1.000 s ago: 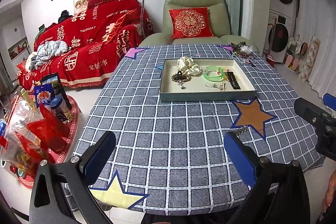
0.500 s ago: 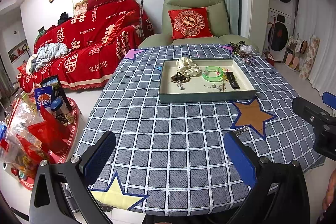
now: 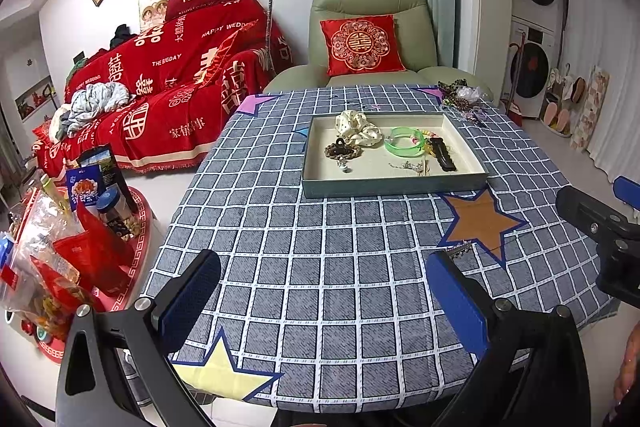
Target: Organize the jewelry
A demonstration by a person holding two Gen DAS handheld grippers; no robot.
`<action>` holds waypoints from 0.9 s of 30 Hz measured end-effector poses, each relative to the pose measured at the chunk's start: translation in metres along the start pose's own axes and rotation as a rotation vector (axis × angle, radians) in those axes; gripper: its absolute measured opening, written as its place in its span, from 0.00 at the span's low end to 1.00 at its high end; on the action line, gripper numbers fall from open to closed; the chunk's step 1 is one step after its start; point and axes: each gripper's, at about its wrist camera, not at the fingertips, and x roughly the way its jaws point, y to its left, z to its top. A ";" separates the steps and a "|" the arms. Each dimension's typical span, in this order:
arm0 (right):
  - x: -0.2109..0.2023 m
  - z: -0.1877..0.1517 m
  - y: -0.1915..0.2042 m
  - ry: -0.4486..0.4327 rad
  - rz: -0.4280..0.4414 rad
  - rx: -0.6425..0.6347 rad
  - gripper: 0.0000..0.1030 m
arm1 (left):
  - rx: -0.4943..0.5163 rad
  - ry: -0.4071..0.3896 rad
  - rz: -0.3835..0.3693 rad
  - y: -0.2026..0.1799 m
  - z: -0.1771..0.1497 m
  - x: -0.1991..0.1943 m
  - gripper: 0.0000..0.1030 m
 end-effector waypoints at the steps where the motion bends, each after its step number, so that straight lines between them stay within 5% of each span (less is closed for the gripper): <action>1: 0.000 0.000 0.000 -0.001 0.001 0.000 1.00 | 0.001 0.000 0.000 0.000 0.000 0.000 1.00; 27: 0.000 0.000 0.001 -0.001 0.000 -0.003 1.00 | 0.001 -0.003 0.001 -0.002 0.002 -0.001 1.00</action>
